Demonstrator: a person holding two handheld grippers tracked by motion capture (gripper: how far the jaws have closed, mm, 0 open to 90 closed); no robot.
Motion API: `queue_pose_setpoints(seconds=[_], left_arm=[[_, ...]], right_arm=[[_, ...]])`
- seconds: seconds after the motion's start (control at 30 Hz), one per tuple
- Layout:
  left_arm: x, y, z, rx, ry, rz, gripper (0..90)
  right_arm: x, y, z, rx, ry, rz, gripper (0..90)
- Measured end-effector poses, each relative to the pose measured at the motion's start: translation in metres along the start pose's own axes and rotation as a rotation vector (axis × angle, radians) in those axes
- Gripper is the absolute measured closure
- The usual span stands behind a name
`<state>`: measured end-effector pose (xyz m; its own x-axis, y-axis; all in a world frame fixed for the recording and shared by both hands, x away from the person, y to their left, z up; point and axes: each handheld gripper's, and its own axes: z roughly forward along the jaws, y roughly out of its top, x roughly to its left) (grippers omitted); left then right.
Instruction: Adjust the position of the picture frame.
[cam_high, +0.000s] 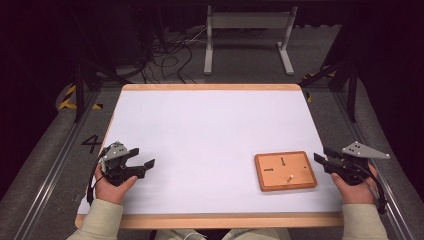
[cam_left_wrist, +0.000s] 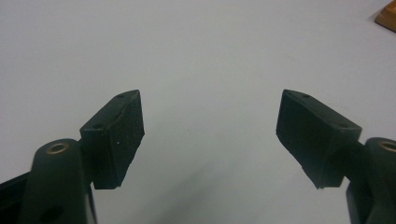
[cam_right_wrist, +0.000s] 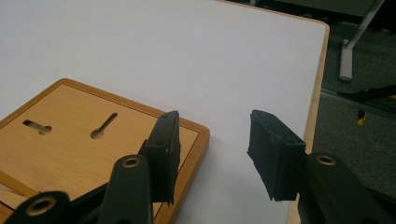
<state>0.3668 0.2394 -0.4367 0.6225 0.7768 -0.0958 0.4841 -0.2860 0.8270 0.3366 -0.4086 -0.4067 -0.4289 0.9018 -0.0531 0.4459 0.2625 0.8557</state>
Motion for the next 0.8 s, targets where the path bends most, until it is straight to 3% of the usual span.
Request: queue_pose_setpoints(seconds=[0.5,0.8], left_arm=[[-0.001,-0.001,0.002,0.008,0.000,0.005,23.7],[-0.001,-0.002,0.004,0.013,-0.006,0.003,23.7]], right_arm=[[0.006,0.005,0.000,0.016,0.030,-0.026,54.8],[0.008,0.013,-0.001,0.087,0.081,-0.076,60.8]])
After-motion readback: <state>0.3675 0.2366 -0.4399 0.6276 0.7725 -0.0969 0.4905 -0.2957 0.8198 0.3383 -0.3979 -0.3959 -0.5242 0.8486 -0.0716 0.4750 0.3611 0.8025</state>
